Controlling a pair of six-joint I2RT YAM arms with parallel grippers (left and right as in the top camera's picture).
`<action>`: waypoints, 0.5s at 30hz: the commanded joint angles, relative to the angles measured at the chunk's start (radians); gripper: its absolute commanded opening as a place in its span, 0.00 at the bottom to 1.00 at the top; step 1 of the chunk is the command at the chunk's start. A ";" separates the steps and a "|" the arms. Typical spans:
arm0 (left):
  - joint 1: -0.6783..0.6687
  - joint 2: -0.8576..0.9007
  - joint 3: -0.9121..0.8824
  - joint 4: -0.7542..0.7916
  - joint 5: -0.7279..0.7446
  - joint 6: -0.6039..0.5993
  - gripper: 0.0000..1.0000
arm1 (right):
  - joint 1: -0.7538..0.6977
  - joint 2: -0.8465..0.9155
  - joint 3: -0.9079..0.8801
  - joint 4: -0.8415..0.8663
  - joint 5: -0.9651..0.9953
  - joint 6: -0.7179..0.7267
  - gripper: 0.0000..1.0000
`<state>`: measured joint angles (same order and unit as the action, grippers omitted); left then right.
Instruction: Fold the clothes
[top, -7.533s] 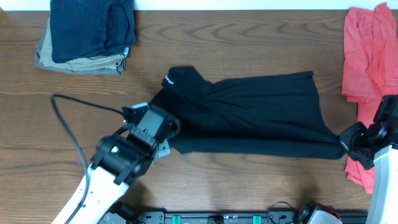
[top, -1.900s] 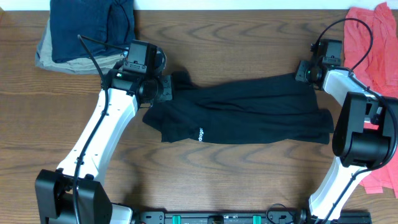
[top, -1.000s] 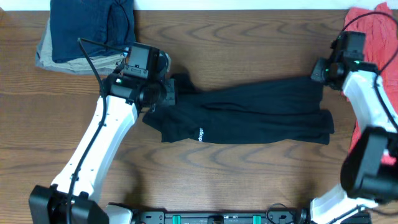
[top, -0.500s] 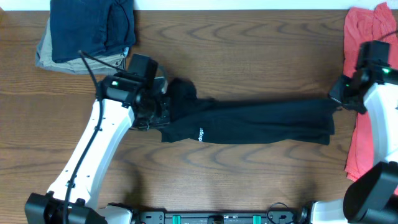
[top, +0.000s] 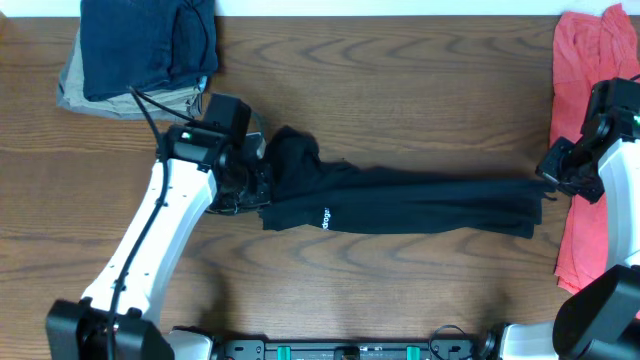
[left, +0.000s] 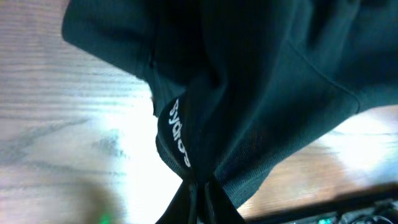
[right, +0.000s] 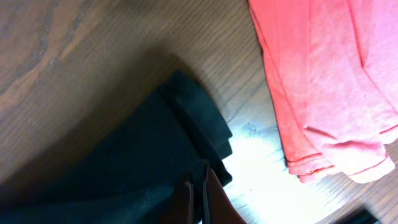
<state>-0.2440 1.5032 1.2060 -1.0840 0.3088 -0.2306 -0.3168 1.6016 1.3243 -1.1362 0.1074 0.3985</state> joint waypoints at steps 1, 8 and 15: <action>0.005 0.024 -0.047 0.040 -0.014 0.016 0.06 | 0.001 -0.012 -0.030 0.013 -0.011 0.025 0.01; 0.005 0.061 -0.090 0.150 -0.059 0.016 0.07 | 0.027 -0.012 -0.163 0.148 -0.010 0.035 0.01; 0.008 0.089 -0.086 0.039 -0.119 0.016 0.55 | 0.029 -0.013 -0.206 0.151 -0.011 0.020 0.65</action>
<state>-0.2428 1.5848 1.1213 -1.0187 0.2306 -0.2222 -0.2962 1.6012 1.1168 -0.9825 0.0906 0.4232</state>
